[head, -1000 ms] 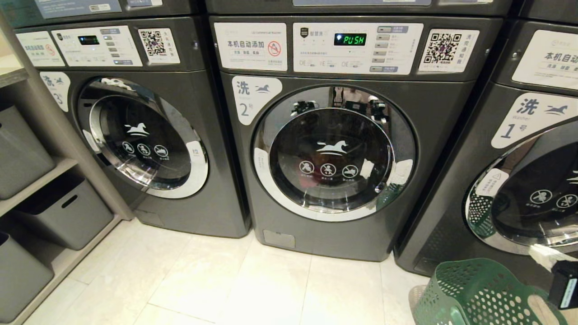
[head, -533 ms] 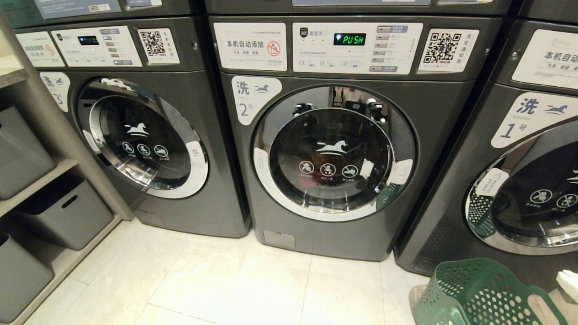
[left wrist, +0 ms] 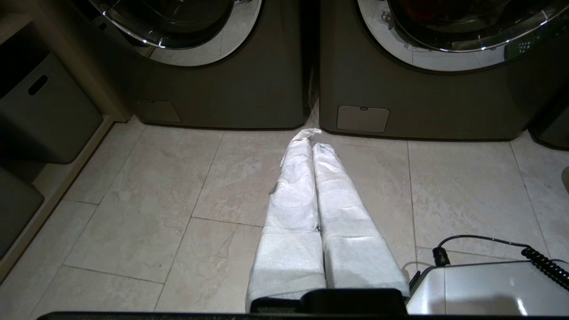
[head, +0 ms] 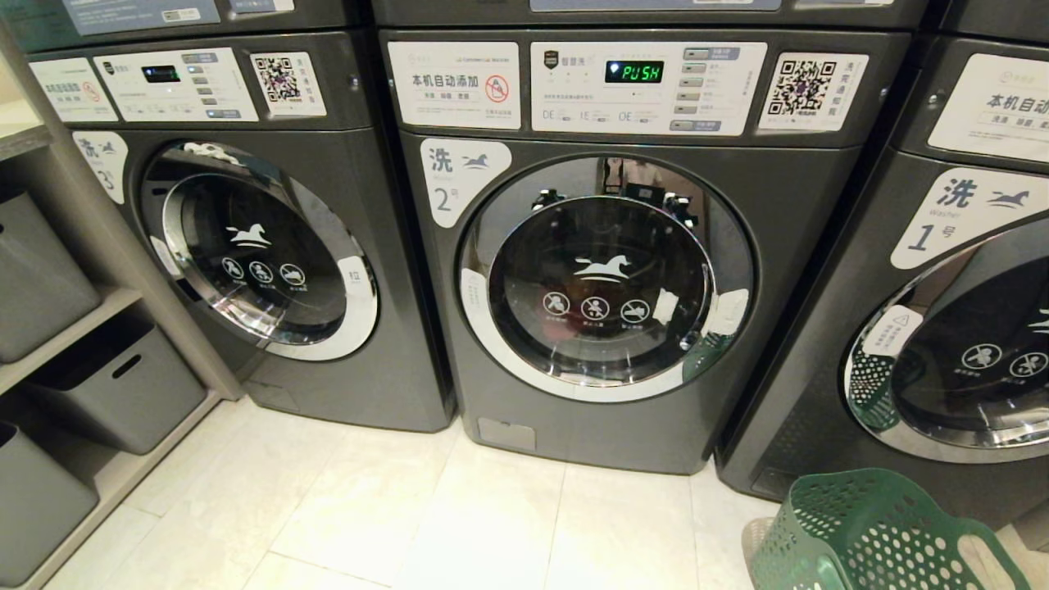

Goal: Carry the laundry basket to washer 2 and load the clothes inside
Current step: Press the washing machine switch

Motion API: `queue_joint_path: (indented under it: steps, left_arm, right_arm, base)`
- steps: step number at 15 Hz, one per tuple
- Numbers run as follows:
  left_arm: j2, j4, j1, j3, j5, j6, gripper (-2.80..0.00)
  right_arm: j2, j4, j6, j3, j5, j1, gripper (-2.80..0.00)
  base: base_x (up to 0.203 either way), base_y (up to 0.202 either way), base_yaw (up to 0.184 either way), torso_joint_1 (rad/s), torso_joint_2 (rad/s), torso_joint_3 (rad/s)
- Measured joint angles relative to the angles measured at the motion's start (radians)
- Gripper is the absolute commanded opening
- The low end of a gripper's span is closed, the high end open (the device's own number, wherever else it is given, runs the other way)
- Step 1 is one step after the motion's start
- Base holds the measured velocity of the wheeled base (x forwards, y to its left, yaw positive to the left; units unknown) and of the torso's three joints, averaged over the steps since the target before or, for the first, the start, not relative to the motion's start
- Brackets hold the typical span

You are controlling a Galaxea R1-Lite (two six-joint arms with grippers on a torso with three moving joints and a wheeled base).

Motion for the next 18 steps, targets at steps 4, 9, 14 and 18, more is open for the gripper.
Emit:
queue_joint_path:
  steps: [4, 9, 14, 18]
  left_arm:
    - [-0.006, -0.003, 0.0, 0.002, 0.005, -0.029, -2.8]
    - [-0.007, 0.001, 0.0, 0.001, -0.005, -0.021, -2.8]
    - [-0.007, 0.0, 0.0, 0.001, -0.004, -0.028, -2.8]
    - [-0.007, 0.0, 0.0, 0.001, -0.003, -0.028, -2.8]
  right_arm:
    - [-0.042, 0.116, 0.018, 0.012, 0.001, 0.095, -2.8]
    - [-0.054, 0.123, 0.055, 0.014, -0.037, 0.17, -2.8]
    - [-0.083, 0.125, 0.042, 0.013, -0.034, 0.086, -2.8]
    - [-0.247, 0.12, 0.019, 0.014, -0.031, 0.079, -2.8]
  base:
    - [0.0, 0.0, 0.0, 0.0, 0.0, 0.0]
    - [0.0, 0.0, 0.0, 0.0, 0.0, 0.0]
    - [0.0, 0.0, 0.0, 0.0, 0.0, 0.0]
    - [0.0, 0.0, 0.0, 0.0, 0.0, 0.0]
